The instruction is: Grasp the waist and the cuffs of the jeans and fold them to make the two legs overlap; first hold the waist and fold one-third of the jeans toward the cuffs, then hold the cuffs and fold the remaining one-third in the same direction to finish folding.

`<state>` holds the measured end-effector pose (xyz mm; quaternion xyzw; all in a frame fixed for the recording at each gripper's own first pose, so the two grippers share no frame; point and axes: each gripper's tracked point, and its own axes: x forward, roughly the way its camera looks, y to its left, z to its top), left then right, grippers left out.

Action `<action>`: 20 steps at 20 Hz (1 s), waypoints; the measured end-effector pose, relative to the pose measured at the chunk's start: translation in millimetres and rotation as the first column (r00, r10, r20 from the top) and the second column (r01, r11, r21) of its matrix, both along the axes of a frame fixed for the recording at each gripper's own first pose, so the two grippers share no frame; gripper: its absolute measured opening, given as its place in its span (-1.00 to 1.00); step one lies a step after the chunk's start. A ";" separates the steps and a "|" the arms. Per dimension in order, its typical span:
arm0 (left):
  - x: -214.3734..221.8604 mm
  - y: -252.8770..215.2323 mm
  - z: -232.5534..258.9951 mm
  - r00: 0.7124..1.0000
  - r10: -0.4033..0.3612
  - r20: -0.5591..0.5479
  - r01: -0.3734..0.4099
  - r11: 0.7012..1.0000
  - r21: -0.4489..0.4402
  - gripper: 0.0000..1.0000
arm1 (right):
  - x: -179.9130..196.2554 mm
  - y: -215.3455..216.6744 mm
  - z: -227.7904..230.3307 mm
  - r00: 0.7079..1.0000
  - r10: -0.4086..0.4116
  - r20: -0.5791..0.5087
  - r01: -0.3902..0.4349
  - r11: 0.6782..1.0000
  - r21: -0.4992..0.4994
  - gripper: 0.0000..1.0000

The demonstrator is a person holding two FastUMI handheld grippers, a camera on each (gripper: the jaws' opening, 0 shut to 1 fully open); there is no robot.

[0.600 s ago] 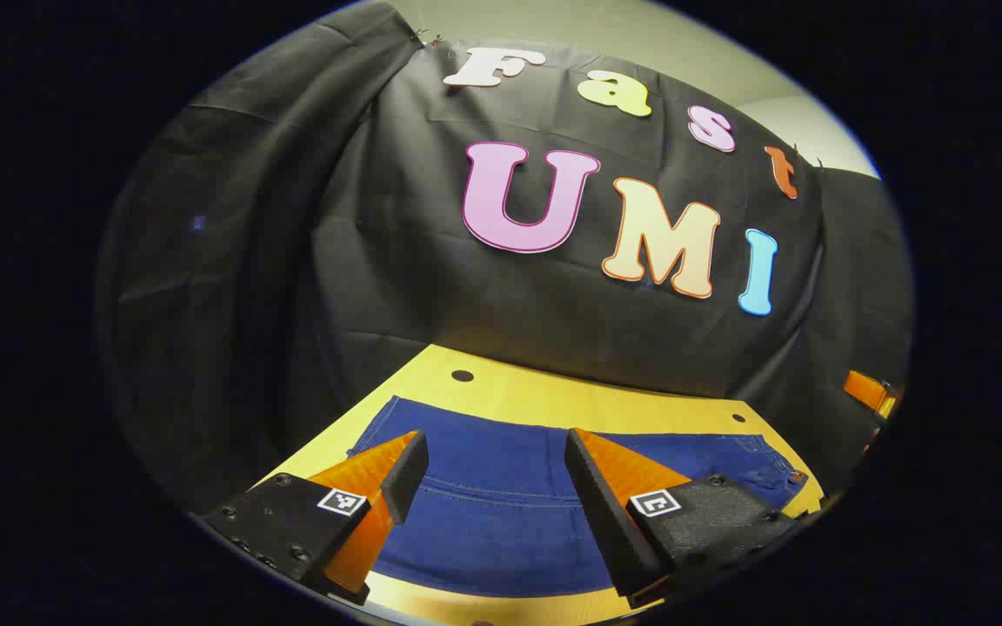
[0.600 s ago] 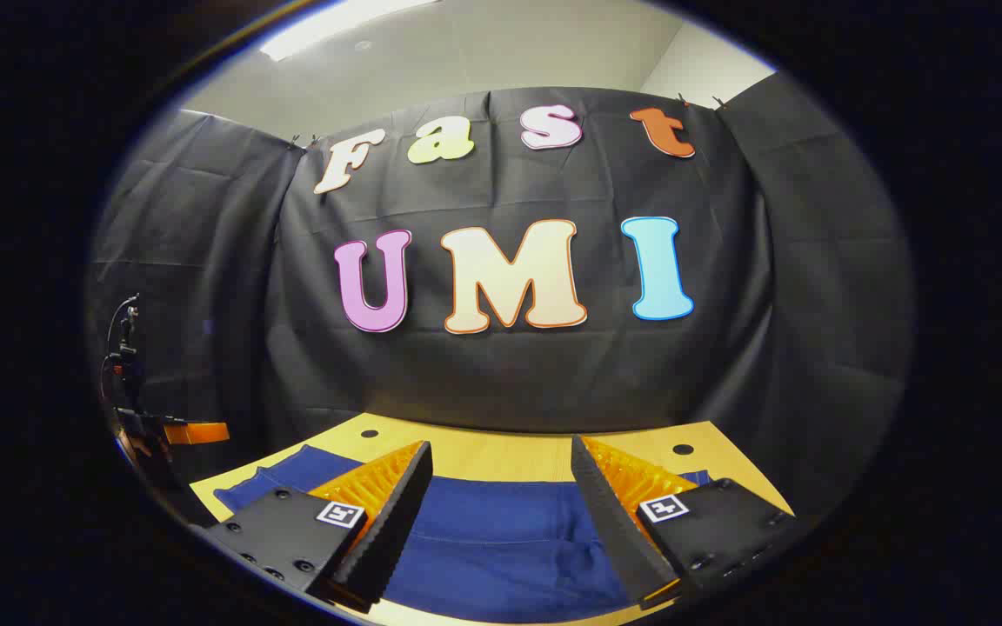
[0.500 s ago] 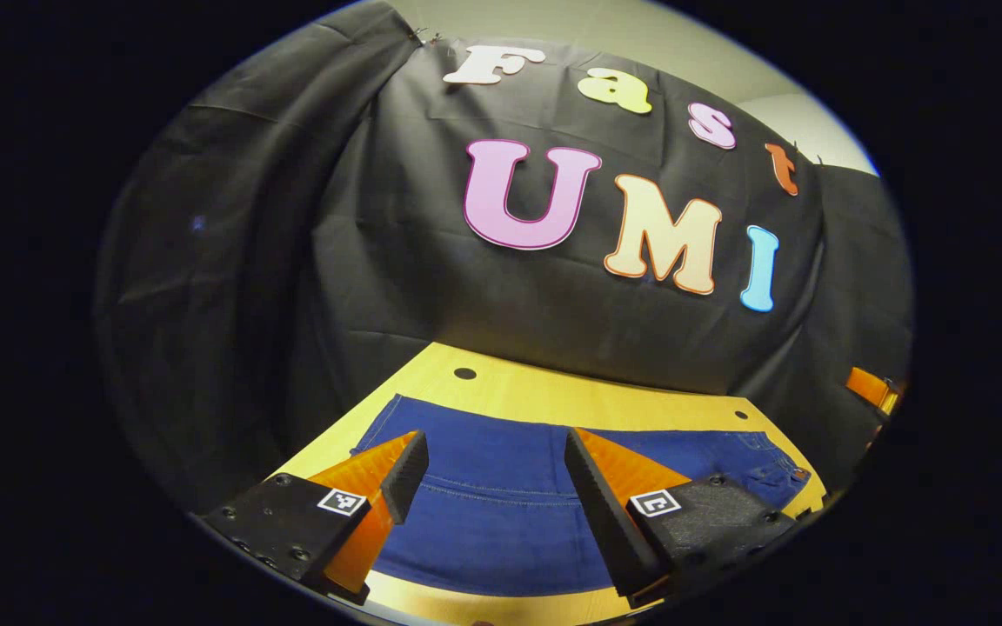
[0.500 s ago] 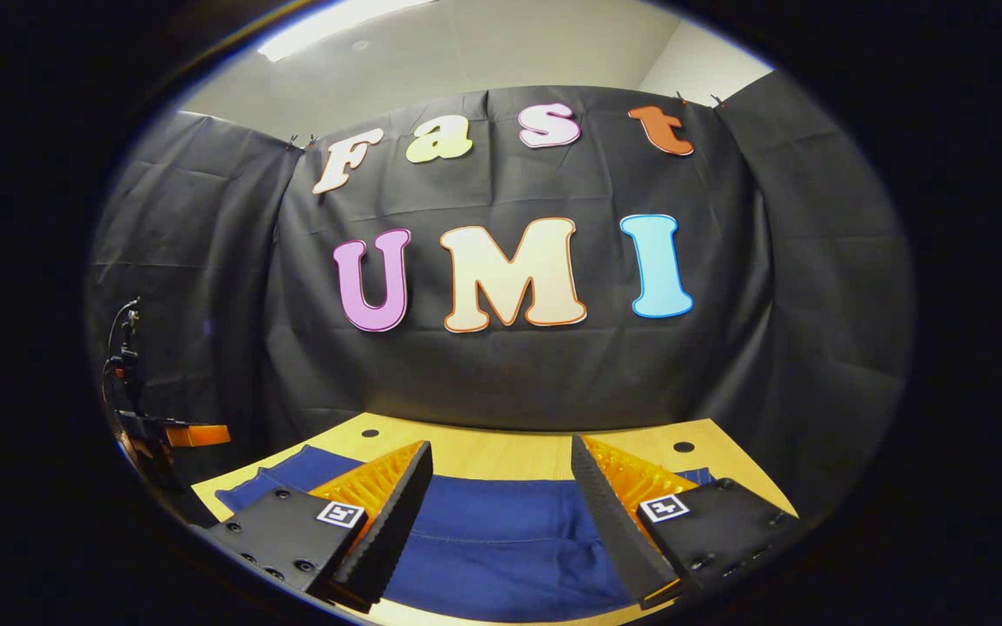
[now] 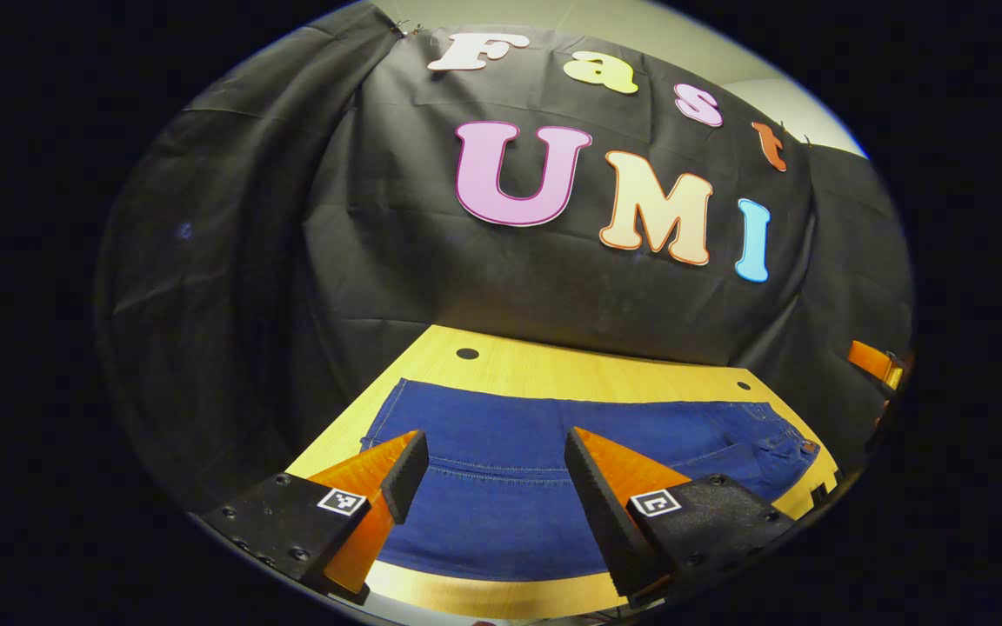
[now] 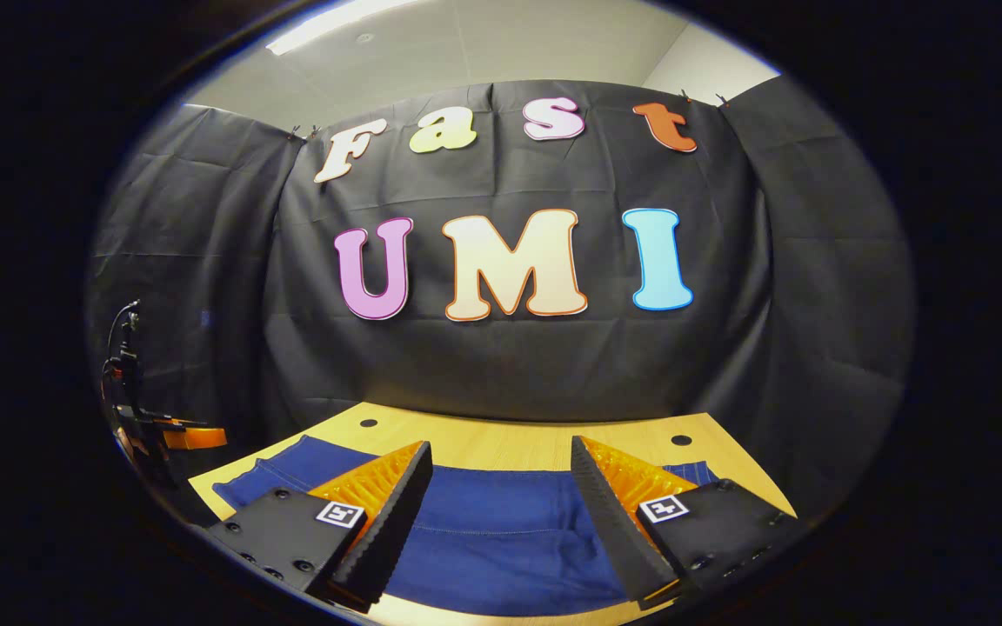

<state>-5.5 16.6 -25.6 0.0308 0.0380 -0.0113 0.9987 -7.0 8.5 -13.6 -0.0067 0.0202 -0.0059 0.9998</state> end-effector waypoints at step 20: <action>-20.8 80.9 -132.3 0.836 -0.288 -0.466 0.398 0.905 0.154 0.89 | -30.4 47.5 -60.7 0.981 0.073 -0.178 -0.081 0.996 -0.039 0.99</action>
